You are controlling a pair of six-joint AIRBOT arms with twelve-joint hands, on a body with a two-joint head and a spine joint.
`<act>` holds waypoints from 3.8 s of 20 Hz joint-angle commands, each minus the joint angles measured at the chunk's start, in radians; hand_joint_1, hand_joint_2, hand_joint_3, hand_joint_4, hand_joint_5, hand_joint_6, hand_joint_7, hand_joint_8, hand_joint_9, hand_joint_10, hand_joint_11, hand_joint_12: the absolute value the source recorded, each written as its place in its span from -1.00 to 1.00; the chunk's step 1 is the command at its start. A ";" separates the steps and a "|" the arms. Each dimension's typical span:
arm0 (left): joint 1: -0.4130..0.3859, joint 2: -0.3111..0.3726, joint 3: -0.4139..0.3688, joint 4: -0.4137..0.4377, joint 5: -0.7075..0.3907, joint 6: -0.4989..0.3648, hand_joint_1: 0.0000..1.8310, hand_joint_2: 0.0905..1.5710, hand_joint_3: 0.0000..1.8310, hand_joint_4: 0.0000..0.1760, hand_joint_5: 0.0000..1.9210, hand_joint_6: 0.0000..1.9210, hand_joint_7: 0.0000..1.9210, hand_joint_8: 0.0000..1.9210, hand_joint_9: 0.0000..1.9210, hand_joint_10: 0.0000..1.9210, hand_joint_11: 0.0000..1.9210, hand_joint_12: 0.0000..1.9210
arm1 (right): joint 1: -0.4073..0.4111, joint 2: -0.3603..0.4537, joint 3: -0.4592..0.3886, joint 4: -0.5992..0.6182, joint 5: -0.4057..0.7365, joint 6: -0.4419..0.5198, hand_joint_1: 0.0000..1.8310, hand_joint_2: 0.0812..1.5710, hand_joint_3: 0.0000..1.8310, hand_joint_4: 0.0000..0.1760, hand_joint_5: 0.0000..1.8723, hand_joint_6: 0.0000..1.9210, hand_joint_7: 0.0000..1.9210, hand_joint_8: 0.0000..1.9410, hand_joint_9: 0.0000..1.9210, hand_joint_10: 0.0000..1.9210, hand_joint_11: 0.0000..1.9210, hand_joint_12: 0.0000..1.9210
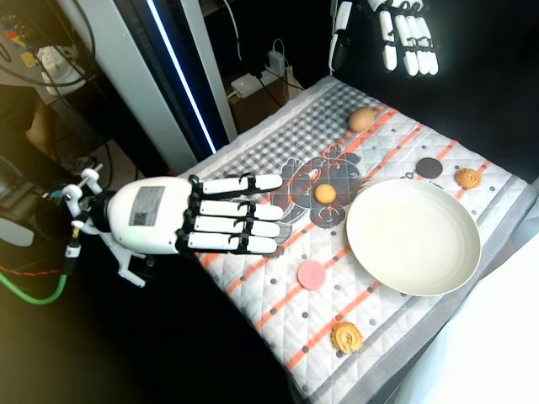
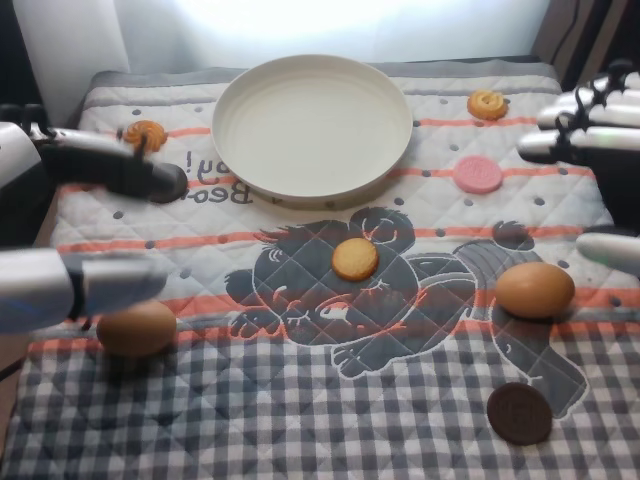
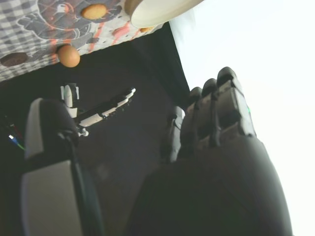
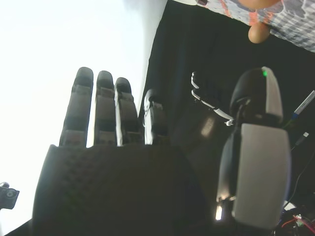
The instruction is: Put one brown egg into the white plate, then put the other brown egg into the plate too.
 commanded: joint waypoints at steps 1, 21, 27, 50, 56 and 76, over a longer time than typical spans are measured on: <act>-0.007 -0.006 0.005 0.001 -0.118 0.000 -0.59 0.50 -1.00 -0.59 -0.28 -1.00 -0.11 -1.00 -0.08 -0.93 -0.55 -0.09 | 0.001 -0.004 0.004 0.037 0.113 0.003 -0.64 0.66 -1.00 -0.19 -0.59 -1.00 -0.57 -1.00 -0.62 -1.00 -0.68 -0.91; -0.029 -0.185 0.175 -0.159 0.254 0.170 -0.03 0.11 -1.00 0.07 -0.37 -0.99 -0.29 -0.98 -0.28 -0.96 -0.85 0.14 | 0.000 -0.003 0.008 0.035 0.113 0.003 -0.66 0.67 -1.00 -0.23 -0.61 -0.99 -0.56 -0.99 -0.61 -0.99 -0.65 -0.98; -0.029 -0.201 0.192 -0.176 0.266 0.170 0.02 0.14 -1.00 -0.30 -0.29 -1.00 -0.21 -0.99 -0.22 -0.94 -0.87 0.24 | 0.000 -0.002 0.008 0.035 0.113 0.003 -0.68 0.68 -1.00 -0.11 -0.56 -0.99 -0.52 -0.99 -0.58 -0.99 -0.61 -0.98; -0.398 -0.497 0.548 -0.257 0.326 0.171 0.13 0.35 -1.00 0.97 0.07 -0.07 -0.19 0.12 -0.49 0.54 -0.87 0.87 | -0.002 -0.001 0.016 0.031 0.115 0.003 -0.65 0.70 -1.00 -0.29 -0.50 -1.00 -0.44 -1.00 -0.48 -1.00 -0.51 -0.98; -0.471 -0.713 0.809 -0.312 0.487 0.171 -0.04 0.17 -1.00 -0.40 0.00 -0.89 -0.25 0.23 -0.55 0.72 -0.87 0.98 | 0.019 -0.042 0.045 -0.014 0.114 0.003 -0.53 0.69 -1.00 -0.46 -0.49 -1.00 -0.41 -0.99 -0.43 -0.99 -0.44 -0.96; -0.171 -0.301 0.241 0.044 -0.068 -0.199 -0.22 0.03 -1.00 1.00 -0.80 -0.99 -0.84 -1.00 -0.81 -1.00 -1.00 -0.37 | 0.050 -0.132 0.098 -0.157 -0.043 0.003 0.02 0.24 -1.00 -0.72 -0.44 -0.99 -0.33 -0.99 -0.29 -0.97 -0.34 -0.89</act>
